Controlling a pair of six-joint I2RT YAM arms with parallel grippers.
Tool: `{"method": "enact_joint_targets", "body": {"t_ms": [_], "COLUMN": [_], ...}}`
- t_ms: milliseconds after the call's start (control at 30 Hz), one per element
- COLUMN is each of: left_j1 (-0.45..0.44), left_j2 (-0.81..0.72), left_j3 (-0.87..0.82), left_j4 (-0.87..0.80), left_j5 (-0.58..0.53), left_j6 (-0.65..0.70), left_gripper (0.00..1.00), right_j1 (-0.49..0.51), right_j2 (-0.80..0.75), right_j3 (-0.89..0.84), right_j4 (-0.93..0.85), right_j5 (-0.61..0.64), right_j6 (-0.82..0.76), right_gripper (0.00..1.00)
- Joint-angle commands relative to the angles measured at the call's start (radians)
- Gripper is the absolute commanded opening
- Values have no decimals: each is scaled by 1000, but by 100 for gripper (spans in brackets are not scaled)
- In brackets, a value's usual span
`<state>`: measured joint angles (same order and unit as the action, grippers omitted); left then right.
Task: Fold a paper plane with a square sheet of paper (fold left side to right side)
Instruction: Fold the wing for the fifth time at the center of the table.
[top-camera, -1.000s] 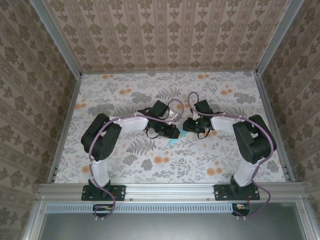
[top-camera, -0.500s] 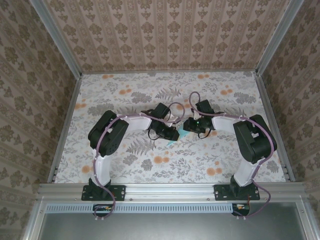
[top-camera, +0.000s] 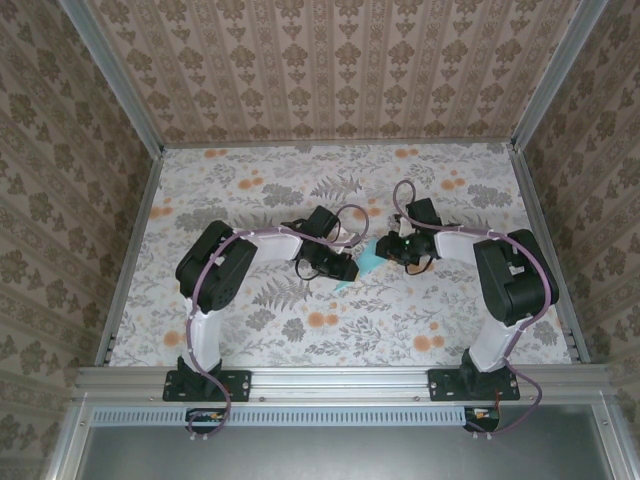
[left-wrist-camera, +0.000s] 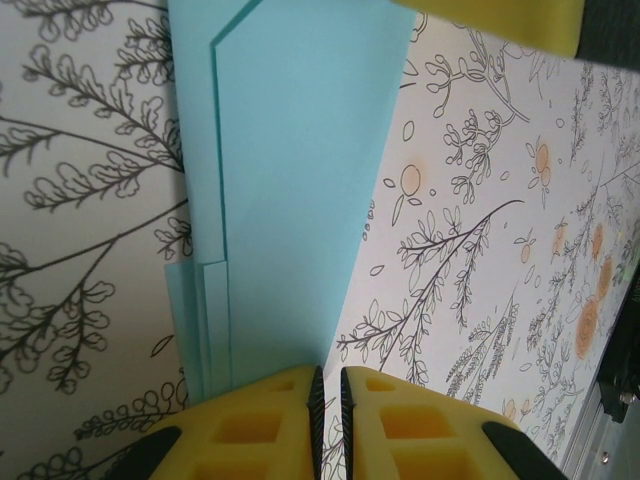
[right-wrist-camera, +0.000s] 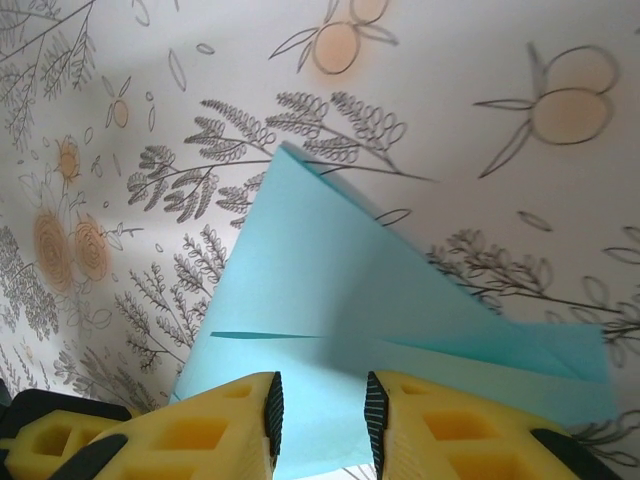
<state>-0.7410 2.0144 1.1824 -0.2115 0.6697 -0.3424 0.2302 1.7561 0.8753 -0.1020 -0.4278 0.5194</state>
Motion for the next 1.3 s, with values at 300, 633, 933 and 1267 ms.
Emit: {"method": "enact_joint_targets", "body": {"t_ms": [300,633,933,1267], "left_j1": [19,20,30,118], "left_j2": [41,30,-75,-395], "left_j3": [-51,-59,-17,-138], "left_j4": [-51,-25,28,91], "left_j5": [-62,-33,84,28], "left_j6": [19,17,-13,-31], "left_gripper": [16,18,28,50], "right_j1": [-96,-131,-140,-51], "right_j2": [17,16,-169,-359], "right_j3": [-3,13,16,-6], "right_j4": [-30,-27,-147,-324], "right_j5": [26,-9,138,329], "right_j6": [-30,-24,-40,141], "right_gripper": [33,33,42,46]}}
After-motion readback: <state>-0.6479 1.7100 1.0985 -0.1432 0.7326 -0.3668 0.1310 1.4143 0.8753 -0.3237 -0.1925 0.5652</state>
